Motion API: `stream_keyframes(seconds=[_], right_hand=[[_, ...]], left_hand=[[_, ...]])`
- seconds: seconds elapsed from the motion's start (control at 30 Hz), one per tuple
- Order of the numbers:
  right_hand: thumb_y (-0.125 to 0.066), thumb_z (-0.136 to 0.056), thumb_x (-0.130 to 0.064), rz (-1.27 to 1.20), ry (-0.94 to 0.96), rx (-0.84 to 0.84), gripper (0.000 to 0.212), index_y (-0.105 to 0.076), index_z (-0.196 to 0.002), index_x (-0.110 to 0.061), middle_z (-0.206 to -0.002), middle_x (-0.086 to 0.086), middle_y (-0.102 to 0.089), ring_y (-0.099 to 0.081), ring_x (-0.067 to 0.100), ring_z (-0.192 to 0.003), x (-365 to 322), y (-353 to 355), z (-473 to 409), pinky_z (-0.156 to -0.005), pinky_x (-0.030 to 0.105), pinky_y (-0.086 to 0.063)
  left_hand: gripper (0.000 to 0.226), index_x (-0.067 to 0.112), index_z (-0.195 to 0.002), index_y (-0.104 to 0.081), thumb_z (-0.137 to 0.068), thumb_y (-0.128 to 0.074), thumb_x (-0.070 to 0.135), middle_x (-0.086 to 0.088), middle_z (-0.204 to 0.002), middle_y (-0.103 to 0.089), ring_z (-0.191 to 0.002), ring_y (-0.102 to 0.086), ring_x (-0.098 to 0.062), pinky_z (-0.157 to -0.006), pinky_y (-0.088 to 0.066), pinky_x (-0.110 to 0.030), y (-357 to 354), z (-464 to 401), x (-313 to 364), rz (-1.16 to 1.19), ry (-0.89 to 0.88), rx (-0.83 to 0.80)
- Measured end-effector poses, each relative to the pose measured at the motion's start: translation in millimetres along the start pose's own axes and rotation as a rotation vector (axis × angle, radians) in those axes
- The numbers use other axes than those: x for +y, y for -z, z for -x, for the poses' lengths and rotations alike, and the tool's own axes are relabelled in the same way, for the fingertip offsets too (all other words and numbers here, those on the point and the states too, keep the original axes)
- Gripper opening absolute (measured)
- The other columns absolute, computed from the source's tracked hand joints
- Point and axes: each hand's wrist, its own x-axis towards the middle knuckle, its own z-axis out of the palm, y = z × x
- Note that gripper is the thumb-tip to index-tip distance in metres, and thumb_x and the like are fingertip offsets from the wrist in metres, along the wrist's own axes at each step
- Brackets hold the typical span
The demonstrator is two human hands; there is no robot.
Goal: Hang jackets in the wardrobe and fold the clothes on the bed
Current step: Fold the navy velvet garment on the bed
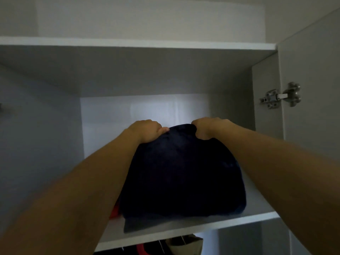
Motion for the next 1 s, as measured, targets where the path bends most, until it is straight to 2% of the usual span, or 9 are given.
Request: stream_keyframes(seconds=[0.1,0.17,0.2,0.27,0.37,0.5,0.67,0.8,1.0], right_hand=[[-0.044,-0.094,-0.025,0.010,0.049,-0.039,0.037,-0.051,-0.130,-0.022,-0.125,0.005,-0.058,-0.058,0.025,-0.106,-2,-43,-46,-0.086,0.037,-0.047],[-0.045,-0.096,-0.030,0.025,0.093,-0.065,0.039,-0.048,-0.133,-0.022,-0.128,0.007,-0.056,-0.057,0.027,-0.110,-10,-89,-70,-0.088,0.038,-0.046],[-0.044,-0.096,-0.033,0.015,0.115,-0.084,0.040,-0.047,-0.134,-0.021,-0.130,0.009,-0.055,-0.056,0.028,-0.114,-14,-117,-79,-0.090,0.038,-0.044],[-0.041,-0.097,-0.033,-0.082,0.143,-0.139,0.039,-0.044,-0.134,-0.019,-0.133,0.013,-0.054,-0.053,0.030,-0.118,-18,-169,-94,-0.092,0.038,-0.041],[-0.038,-0.099,-0.033,-0.203,0.180,-0.182,0.036,-0.044,-0.131,-0.018,-0.128,0.016,-0.056,-0.055,0.031,-0.113,-9,-206,-116,-0.083,0.034,-0.039],[-0.035,-0.099,-0.037,-0.205,0.213,-0.167,0.035,-0.046,-0.130,-0.023,-0.126,0.015,-0.057,-0.055,0.030,-0.111,-4,-217,-131,-0.080,0.033,-0.037],[-0.034,-0.100,-0.035,-0.215,0.214,-0.155,0.033,-0.045,-0.127,-0.021,-0.123,0.013,-0.060,-0.056,0.029,-0.108,-4,-222,-134,-0.089,0.036,-0.044],[-0.034,-0.099,-0.034,-0.200,0.214,-0.133,0.032,-0.044,-0.125,-0.018,-0.122,0.014,-0.059,-0.056,0.030,-0.107,-4,-222,-135,-0.083,0.035,-0.040],[-0.036,-0.098,-0.032,-0.101,0.256,-0.102,0.036,-0.042,-0.132,-0.019,-0.128,0.012,-0.057,-0.054,0.029,-0.112,-4,-216,-135,-0.086,0.036,-0.039]], left_hand=[[0.067,0.018,-0.122,-0.065,-0.099,-0.022,0.064,-0.005,-0.132,-0.060,-0.112,-0.057,-0.023,-0.099,-0.042,-0.036,-37,-20,-10,0.051,0.058,-0.127],[0.062,0.020,-0.137,-0.055,-0.100,-0.028,0.062,0.004,-0.148,-0.044,-0.123,-0.049,-0.019,-0.106,-0.035,-0.033,-80,-28,-16,0.110,0.047,-0.211],[0.062,0.026,-0.141,-0.049,-0.097,-0.031,0.065,0.011,-0.149,-0.035,-0.126,-0.045,-0.015,-0.109,-0.032,-0.031,-109,-33,-22,0.146,0.043,-0.227],[0.062,0.039,-0.139,-0.046,-0.091,-0.029,0.073,0.011,-0.148,-0.042,-0.127,-0.047,-0.016,-0.107,-0.037,-0.033,-168,-37,-35,0.100,0.080,-0.255],[0.049,0.034,-0.133,-0.054,-0.100,-0.026,0.057,-0.001,-0.139,-0.056,-0.123,-0.055,-0.025,-0.101,-0.043,-0.038,-217,-35,-51,0.023,0.115,-0.303],[0.052,0.032,-0.133,-0.057,-0.100,-0.025,0.058,-0.003,-0.137,-0.058,-0.123,-0.055,-0.026,-0.102,-0.044,-0.038,-219,-34,-53,0.049,0.107,-0.287],[0.056,0.027,-0.125,-0.063,-0.100,-0.024,0.059,-0.007,-0.132,-0.061,-0.119,-0.057,-0.028,-0.100,-0.045,-0.040,-222,-38,-54,0.101,0.156,-0.272],[0.056,0.027,-0.123,-0.065,-0.101,-0.024,0.059,-0.008,-0.131,-0.062,-0.118,-0.058,-0.028,-0.099,-0.045,-0.039,-220,-36,-51,0.098,0.183,-0.248],[0.053,0.027,-0.130,-0.059,-0.102,-0.024,0.054,-0.008,-0.136,-0.057,-0.122,-0.055,-0.028,-0.100,-0.043,-0.039,-211,-38,-48,0.036,0.183,-0.330]])
